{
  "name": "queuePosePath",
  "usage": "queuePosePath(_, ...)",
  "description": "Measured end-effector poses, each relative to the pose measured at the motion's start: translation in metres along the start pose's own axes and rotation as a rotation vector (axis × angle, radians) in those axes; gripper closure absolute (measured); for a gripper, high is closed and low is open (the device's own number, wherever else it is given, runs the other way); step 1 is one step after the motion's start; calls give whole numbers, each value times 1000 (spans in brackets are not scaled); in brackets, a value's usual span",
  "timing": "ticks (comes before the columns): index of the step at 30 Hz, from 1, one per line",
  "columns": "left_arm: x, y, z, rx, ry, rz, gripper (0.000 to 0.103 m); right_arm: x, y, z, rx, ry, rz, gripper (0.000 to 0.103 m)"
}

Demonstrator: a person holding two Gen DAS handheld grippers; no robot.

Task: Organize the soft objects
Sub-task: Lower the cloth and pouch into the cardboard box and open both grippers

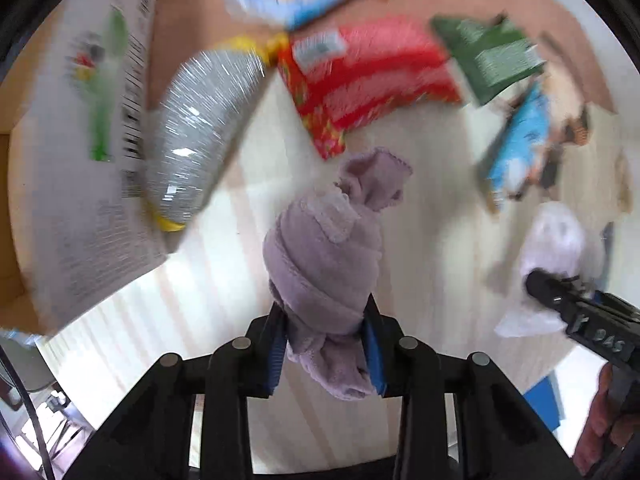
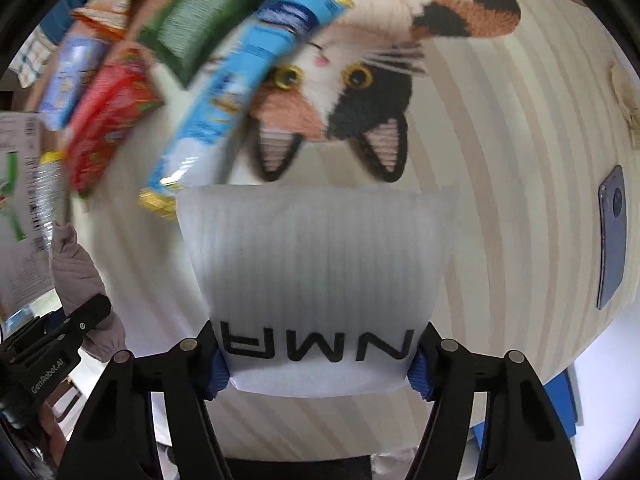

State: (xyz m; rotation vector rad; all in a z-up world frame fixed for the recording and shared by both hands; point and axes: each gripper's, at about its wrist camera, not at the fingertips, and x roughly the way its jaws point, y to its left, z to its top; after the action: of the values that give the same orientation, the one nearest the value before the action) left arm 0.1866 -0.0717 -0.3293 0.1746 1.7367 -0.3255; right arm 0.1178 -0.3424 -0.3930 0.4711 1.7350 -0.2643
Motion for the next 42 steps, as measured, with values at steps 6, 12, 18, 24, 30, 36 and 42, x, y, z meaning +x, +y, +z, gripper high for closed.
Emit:
queuePosePath(6, -120, 69, -48, -72, -143, -118, 73, -61, 79, -34, -175, -112, 90, 33)
queuePosePath(12, -209, 165, -52, -154, -209, -151, 72, -130, 204, -18, -324, -174, 188, 33)
queuePosePath(18, -175, 252, 0, -246, -168, -97, 72, -103, 353, 21, -414, -156, 149, 32)
queuePosePath(24, -101, 294, 61, -274, -45, -116, 72, -44, 440, 61, -438, -106, 29, 32)
queuePosePath(30, -57, 287, 81, -220, 52, -160, 72, -14, 464, 86, -448, -82, -80, 32)
queuePosePath(36, -41, 277, 89, -178, 102, -251, 71, -8, 461, 96, -485, -93, -132, 31)
queuePosePath(42, -55, 269, 81, -157, 103, -186, 63, -5, 465, 95, -479, -77, -129, 20)
